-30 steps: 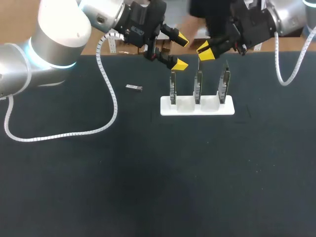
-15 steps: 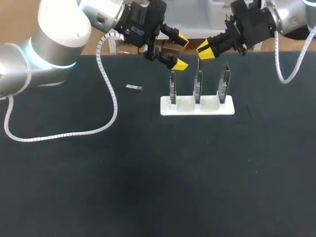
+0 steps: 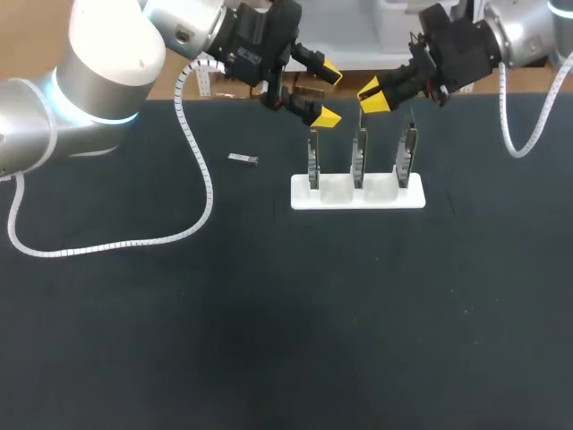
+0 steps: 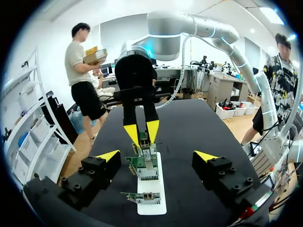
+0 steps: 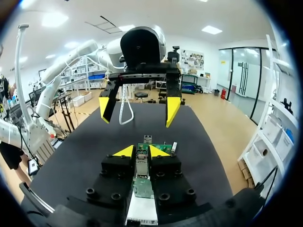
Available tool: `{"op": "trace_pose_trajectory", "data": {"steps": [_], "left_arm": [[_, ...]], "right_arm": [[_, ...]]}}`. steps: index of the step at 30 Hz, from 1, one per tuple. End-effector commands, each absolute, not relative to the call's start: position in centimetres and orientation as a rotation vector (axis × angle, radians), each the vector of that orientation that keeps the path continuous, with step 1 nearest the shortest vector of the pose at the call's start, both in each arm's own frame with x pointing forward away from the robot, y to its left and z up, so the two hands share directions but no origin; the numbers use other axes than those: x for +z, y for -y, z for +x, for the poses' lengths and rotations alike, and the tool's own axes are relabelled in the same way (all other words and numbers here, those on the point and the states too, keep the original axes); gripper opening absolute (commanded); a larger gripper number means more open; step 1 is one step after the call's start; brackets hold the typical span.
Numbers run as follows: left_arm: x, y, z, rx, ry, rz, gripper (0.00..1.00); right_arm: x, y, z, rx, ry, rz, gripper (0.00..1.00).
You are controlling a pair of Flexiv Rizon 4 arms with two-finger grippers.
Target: Pick up the optical module with the left hand, and insert it into the network port with the right hand.
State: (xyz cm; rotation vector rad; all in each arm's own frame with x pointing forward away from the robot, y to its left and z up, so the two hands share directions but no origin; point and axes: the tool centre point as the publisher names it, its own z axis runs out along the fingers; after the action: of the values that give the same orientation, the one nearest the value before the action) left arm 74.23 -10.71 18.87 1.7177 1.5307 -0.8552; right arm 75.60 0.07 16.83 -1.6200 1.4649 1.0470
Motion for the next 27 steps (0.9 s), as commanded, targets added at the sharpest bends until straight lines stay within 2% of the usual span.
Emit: {"op": "trace_pose_trajectory", "data": {"steps": [1,27], "left_arm": [[18.9,10.8,74.4,-0.856,-1.535,1.725,1.0],[18.9,10.8,74.4,-0.856,-1.535,1.725,1.0]], "right_arm": [[16.3,0.0,75.3,1.036,-1.453,-1.619,0.0],[14.8,0.1,75.3,1.055,-1.444,-1.604,0.0]]}}
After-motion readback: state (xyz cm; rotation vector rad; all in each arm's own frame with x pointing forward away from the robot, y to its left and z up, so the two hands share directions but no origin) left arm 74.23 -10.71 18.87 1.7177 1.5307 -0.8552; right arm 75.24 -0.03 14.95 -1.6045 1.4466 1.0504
